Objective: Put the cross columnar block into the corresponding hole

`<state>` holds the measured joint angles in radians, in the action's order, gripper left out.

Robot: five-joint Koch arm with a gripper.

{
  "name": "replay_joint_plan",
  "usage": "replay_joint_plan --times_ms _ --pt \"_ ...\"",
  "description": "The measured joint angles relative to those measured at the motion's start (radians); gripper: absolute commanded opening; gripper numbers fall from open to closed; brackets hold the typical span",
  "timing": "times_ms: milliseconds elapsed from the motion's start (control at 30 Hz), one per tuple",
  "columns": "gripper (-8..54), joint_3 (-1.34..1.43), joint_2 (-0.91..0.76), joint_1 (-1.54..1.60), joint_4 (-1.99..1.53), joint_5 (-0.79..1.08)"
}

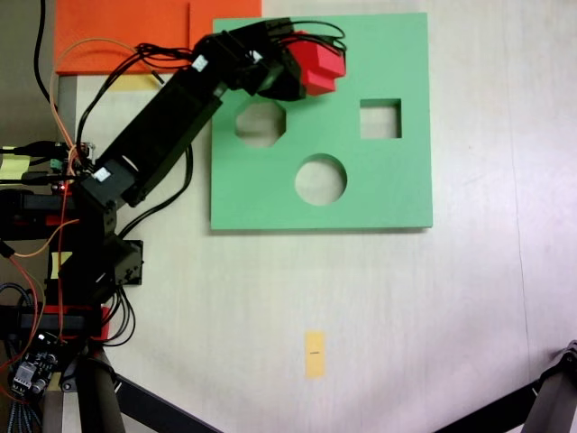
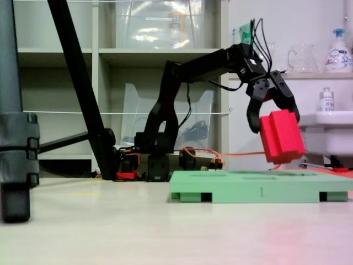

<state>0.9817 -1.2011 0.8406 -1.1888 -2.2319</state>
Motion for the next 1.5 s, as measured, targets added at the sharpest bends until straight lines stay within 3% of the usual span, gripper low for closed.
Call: replay_joint_plan --times_ms 1200,1267,1433,1500 --pt "21.3 -0.052 0.199 0.032 0.078 -0.118" --pt "27.4 -0.055 0.216 0.026 0.098 -0.117" --pt "52.6 -0.055 0.221 0.014 0.126 -0.117" --pt "52.6 -0.055 0.219 0.014 0.138 -0.114"
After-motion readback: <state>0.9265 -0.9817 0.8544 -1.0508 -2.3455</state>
